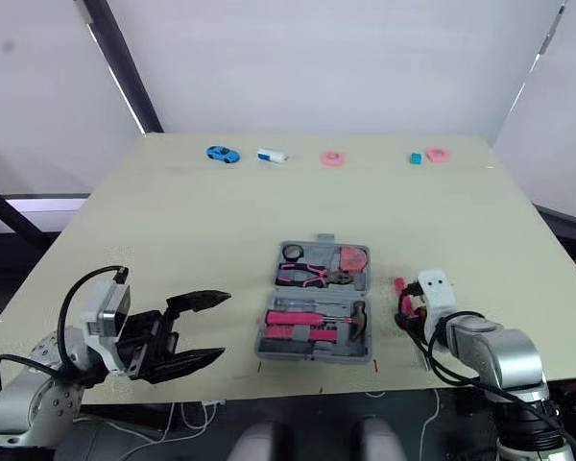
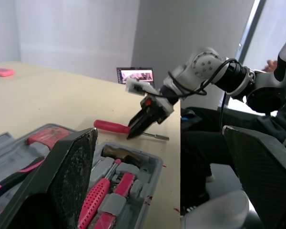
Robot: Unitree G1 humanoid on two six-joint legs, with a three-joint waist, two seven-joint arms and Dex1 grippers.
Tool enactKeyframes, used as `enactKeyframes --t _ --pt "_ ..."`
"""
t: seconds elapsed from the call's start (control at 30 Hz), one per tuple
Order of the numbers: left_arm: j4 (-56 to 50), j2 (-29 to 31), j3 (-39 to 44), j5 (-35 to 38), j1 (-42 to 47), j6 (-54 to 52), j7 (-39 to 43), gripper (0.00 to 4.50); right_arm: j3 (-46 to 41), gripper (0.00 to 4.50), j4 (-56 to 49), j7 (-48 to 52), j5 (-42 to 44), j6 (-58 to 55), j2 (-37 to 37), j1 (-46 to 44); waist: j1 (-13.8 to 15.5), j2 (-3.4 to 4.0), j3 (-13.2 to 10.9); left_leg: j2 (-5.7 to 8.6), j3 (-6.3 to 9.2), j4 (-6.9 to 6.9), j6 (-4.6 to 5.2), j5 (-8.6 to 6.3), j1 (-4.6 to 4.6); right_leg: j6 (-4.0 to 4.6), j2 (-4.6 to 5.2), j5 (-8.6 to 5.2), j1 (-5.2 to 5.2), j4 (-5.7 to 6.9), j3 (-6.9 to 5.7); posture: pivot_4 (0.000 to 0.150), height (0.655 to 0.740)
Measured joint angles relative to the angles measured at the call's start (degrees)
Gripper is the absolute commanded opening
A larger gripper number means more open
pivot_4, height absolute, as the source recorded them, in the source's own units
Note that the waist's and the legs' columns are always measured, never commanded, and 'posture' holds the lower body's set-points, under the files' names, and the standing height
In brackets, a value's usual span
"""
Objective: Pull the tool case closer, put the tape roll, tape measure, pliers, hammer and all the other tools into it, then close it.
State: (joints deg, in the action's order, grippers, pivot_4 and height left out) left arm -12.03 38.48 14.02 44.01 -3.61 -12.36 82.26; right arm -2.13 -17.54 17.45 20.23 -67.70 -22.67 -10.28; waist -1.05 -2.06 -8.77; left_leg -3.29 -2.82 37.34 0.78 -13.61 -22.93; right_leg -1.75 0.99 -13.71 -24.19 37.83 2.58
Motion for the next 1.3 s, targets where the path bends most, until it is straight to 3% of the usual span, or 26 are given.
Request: enactKeyframes --t 0.1,0.47,0.6,0.67,0.83,1.07,1.23,1.3 --pt "1.33 0.09 -0.27 -0.01 1.13 -0.01 0.6 4.5 -0.49 4.41 -0.48 -0.95 -0.85 5.02 2.47 2.35 -0.08 0.0 0.0 -0.01 0.01 0.0 0.0 0.0 0.0 0.0 0.0 0.0 0.0 0.01 -0.03 0.15 0.74" --pt "2.67 0.03 -1.15 -0.07 3.91 -0.87 1.01 4.5 0.07 4.41 0.9 -4.91 -7.27 28.26 8.37 13.49 -0.05 0.11 -0.08 -0.01 0.03 -0.06 0.0 0.0 -0.04 -0.01 0.01 -0.01 -0.06 -0.02 0.01 0.15 0.74" --pt "2.67 0.01 -1.15 -0.06 4.63 -1.01 0.88 4.5 -0.06 3.47 3.66 -5.77 -8.9 33.57 9.54 13.9 -0.11 0.18 -0.12 -0.01 0.05 -0.05 0.0 0.0 -0.01 -0.01 0.03 -0.01 -0.06 -0.01 0.07 0.15 0.74" --pt "2.68 -0.03 -1.16 -0.07 4.84 -1.15 0.59 4.5 -0.12 2.45 5.12 -5.74 -9.53 36.05 9.74 13.94 -0.14 0.18 -0.12 -0.01 0.07 -0.05 0.0 0.0 -0.01 -0.01 0.03 -0.01 -0.07 -0.01 0.08 0.15 0.74" --pt "2.69 -0.04 -1.2 -0.07 5.23 -1.27 0.46 4.5 -0.08 0.45 7.04 -5.07 -10.22 39.72 9.89 13.88 -0.16 0.21 -0.14 -0.01 0.05 -0.12 0.0 0.0 -0.02 0.0 0.01 -0.01 -0.09 -0.01 0.07 0.15 0.74" --pt "3.76 -0.04 -1.23 -0.05 5.48 -1.55 0.56 4.5 1.51 0.36 -0.62 4.08 -8.92 41.19 2.18 15.11 -0.09 0.46 -0.3 0.01 0.04 -0.12 0.0 0.0 -0.03 -0.01 0.03 -0.01 -0.13 -0.01 0.15 0.15 0.74" --pt "6.55 1.21 -1.05 1.05 7.04 -3.92 2.75 4.5 6.82 0.36 -18.16 16.4 -2.04 30.79 -11.23 9.1 -0.28 0.43 -0.34 -0.03 0.05 -0.12 0.0 0.0 -0.03 0.0 -0.07 -0.02 -0.19 0.05 0.06 0.15 0.74" --pt "7.5 2.22 -0.75 1.25 7.28 -4.42 3.87 4.5 8.35 0.36 -20.9 18.13 -0.83 27.62 -12.97 6.51 -0.2 0.38 -0.33 -0.04 0.05 -0.12 0.0 0.0 -0.04 0.05 -0.07 -0.04 -0.17 0.04 -0.04 0.15 0.74"
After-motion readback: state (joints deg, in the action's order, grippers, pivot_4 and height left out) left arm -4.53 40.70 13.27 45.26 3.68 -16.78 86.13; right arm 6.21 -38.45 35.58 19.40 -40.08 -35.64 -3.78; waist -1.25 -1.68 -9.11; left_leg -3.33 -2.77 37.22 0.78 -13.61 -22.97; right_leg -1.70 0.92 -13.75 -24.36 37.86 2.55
